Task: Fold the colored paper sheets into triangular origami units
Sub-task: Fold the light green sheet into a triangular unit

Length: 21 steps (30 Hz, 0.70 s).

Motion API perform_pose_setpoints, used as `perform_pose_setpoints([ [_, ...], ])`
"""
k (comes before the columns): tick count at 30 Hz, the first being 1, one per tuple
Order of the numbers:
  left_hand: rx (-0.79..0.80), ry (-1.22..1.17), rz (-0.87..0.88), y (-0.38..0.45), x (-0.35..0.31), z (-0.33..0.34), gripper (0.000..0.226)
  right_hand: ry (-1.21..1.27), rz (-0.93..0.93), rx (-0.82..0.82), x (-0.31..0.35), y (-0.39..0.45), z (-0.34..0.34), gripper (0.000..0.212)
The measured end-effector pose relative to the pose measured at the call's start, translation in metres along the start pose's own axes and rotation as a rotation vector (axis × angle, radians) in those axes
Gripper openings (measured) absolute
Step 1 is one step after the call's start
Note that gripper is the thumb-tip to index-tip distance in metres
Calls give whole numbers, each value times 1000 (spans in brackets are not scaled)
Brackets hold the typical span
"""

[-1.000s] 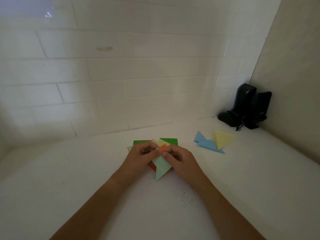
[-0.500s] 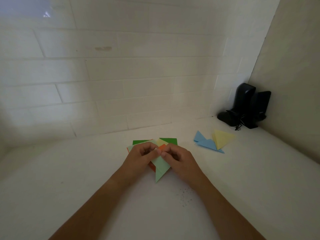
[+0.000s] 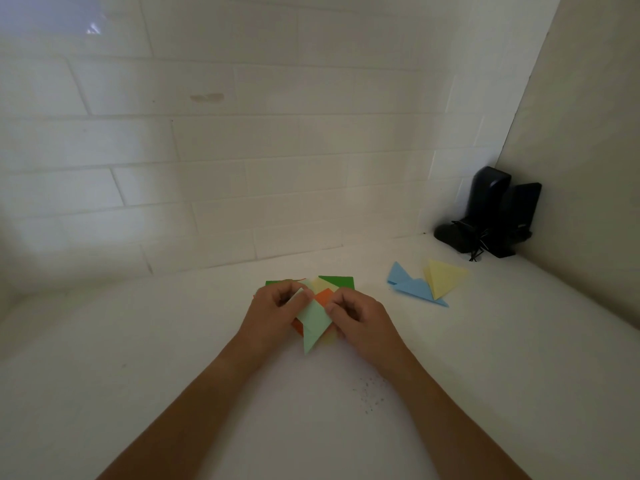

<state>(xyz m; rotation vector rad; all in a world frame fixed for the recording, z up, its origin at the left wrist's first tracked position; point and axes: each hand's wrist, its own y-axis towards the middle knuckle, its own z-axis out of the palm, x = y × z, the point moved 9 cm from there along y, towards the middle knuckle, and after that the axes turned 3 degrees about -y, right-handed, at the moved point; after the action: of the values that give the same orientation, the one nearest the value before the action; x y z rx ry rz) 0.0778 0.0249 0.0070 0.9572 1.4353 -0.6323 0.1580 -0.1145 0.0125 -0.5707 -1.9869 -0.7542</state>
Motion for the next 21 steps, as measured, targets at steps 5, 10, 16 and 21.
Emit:
perform_pose_setpoints([
  [5,-13,14,13,1,1,-1,31,13,27,0,-2,-1,1,28],
  [10,-74,6,6,4,5,-9,24,-1,33,-1,-5,0,1,26],
  [16,-105,-24,2,2,4,-11,23,-45,19,-7,-3,0,1,29],
  [21,-43,-13,62,-1,-3,-4,16,55,19,1,-3,0,2,20],
])
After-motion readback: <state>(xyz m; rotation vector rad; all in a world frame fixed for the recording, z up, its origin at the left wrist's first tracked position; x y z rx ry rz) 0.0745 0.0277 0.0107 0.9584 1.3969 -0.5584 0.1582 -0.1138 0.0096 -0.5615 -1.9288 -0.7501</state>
